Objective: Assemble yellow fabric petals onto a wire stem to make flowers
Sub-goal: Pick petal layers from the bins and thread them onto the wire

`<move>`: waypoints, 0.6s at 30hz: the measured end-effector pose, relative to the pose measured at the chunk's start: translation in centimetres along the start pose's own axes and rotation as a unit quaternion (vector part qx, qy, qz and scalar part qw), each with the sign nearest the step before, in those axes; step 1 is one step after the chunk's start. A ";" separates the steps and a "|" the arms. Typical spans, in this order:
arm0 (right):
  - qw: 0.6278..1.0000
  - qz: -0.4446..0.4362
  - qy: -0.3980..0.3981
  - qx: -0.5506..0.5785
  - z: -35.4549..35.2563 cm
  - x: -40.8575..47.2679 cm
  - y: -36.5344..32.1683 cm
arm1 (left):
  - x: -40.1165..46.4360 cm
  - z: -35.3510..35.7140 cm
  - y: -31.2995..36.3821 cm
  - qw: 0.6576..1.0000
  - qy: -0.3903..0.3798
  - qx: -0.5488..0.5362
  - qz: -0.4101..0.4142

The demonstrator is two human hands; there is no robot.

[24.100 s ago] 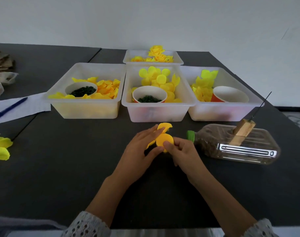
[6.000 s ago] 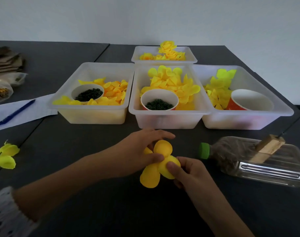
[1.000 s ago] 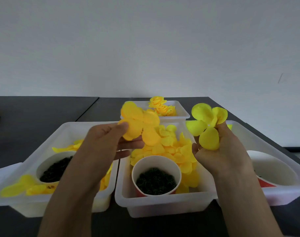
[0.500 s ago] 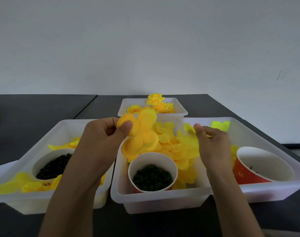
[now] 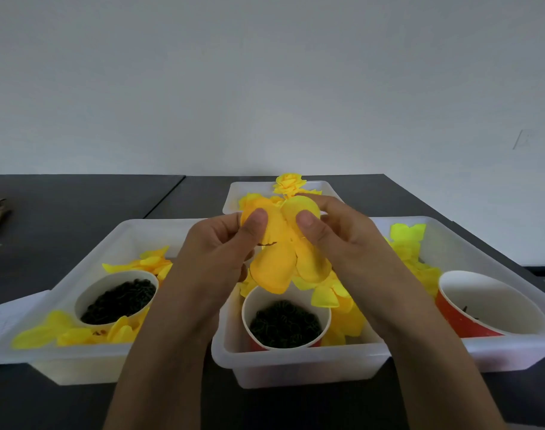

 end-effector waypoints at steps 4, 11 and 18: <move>0.997 0.003 -0.045 0.065 -0.2 -0.7 -0.7 | 0.0 -0.4 0.4 0.999 -0.032 -0.020 0.005; 0.992 -0.059 -0.115 0.008 0.5 -1.7 -2.6 | -0.3 -1.4 1.5 0.994 0.053 0.067 0.072; 0.980 -0.168 0.051 0.093 -0.2 -1.9 -4.9 | -0.3 0.0 0.3 0.957 -0.071 -0.274 -0.069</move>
Point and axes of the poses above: each hand's wrist, its own x-axis towards the middle knuckle, its own z-axis out of the palm, y = z × x, the point moved 6 cm from there along x, towards the middle knuckle, and after that the axes turned 15 degrees about -x, right-handed, at the moved point
